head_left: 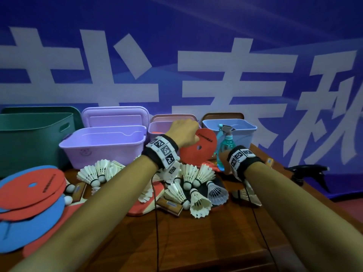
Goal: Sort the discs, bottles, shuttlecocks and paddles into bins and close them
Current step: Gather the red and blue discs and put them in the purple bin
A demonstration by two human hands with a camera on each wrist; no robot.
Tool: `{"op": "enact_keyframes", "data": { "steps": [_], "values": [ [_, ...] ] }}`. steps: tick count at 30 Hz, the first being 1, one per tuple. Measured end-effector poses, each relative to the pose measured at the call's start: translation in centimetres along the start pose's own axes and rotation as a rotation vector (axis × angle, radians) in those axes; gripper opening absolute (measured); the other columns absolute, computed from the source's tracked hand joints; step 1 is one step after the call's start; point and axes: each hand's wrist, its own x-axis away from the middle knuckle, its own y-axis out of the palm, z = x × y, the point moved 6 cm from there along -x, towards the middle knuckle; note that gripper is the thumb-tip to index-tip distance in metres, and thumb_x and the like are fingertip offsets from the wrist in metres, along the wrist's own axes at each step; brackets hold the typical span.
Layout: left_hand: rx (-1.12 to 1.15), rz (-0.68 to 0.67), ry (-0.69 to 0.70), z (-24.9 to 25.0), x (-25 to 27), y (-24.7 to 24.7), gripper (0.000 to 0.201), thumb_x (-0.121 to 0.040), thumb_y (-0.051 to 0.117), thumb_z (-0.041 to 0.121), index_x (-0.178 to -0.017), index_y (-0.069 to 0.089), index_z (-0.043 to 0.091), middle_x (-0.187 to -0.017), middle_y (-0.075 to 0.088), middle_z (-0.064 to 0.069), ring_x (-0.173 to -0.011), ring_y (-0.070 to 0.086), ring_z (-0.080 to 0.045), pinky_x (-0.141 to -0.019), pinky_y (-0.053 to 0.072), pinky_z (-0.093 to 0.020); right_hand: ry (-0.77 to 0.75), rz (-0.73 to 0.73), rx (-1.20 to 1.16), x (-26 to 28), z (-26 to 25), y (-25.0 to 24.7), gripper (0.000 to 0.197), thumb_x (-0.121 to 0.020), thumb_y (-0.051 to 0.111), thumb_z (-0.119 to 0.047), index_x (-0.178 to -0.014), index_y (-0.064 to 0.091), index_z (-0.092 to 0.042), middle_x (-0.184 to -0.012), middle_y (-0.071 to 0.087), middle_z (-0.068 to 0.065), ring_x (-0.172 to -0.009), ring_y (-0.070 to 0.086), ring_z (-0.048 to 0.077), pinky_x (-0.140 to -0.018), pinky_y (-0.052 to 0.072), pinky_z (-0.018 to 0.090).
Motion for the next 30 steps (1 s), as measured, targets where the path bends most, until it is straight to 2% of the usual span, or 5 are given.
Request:
{"op": "enact_keyframes", "data": {
  "steps": [6,13,17,26,30],
  "values": [
    [0.001,0.021,-0.057,-1.1,0.2,-0.7,0.013,-0.089,0.054,0.022,-0.083,0.045,0.015,-0.084,0.048,-0.004,-0.076,0.047,-0.028,-0.065,0.037,-0.036,0.059,0.022,-0.095,-6.5,4.1,2.1,0.040,-0.063,0.081,-0.050,-0.094,0.065,-0.029,-0.077,0.065,-0.010,-0.069,0.064,0.017,-0.074,0.056,0.034],
    [0.050,0.083,-0.118,-1.9,0.3,-1.2,0.006,-0.093,0.049,0.018,-0.093,0.052,0.014,-0.105,0.066,-0.014,-0.090,0.061,-0.036,-0.068,0.039,-0.039,0.130,0.264,-0.104,0.8,3.6,-7.7,0.040,-0.090,0.058,-0.040,-0.123,0.063,-0.017,-0.117,0.069,0.004,-0.099,0.068,0.029,-0.075,0.052,0.035],
    [0.075,0.114,-0.187,-3.1,0.7,-1.5,0.021,-0.094,0.047,0.016,-0.108,0.057,0.005,-0.112,0.064,-0.020,-0.103,0.060,-0.044,-0.070,0.035,-0.041,0.181,0.360,-0.214,2.2,3.7,-9.9,0.029,-0.095,0.044,-0.038,-0.098,0.061,-0.015,-0.110,0.068,0.008,-0.098,0.066,0.031,-0.074,0.046,0.035],
    [0.389,0.382,-0.312,-9.1,1.5,-2.5,0.014,-0.095,0.042,0.002,-0.100,0.053,-0.004,-0.094,0.063,-0.032,-0.085,0.060,-0.050,-0.063,0.039,-0.047,0.313,0.475,-1.343,0.4,4.1,-11.6,0.037,-0.097,0.042,-0.030,-0.096,0.060,0.003,-0.101,0.061,0.028,-0.093,0.061,0.042,-0.082,0.054,0.044],
    [0.589,0.362,-0.314,-13.6,-0.1,2.1,0.019,-0.086,0.043,0.018,-0.099,0.055,0.015,-0.088,0.069,-0.017,-0.076,0.068,-0.038,-0.064,0.057,-0.050,0.307,0.553,-1.839,-2.1,2.5,-10.8,0.018,-0.097,0.047,-0.019,-0.087,0.054,-0.005,-0.082,0.058,0.018,-0.063,0.062,0.027,-0.041,0.054,0.029]
  ]
}}
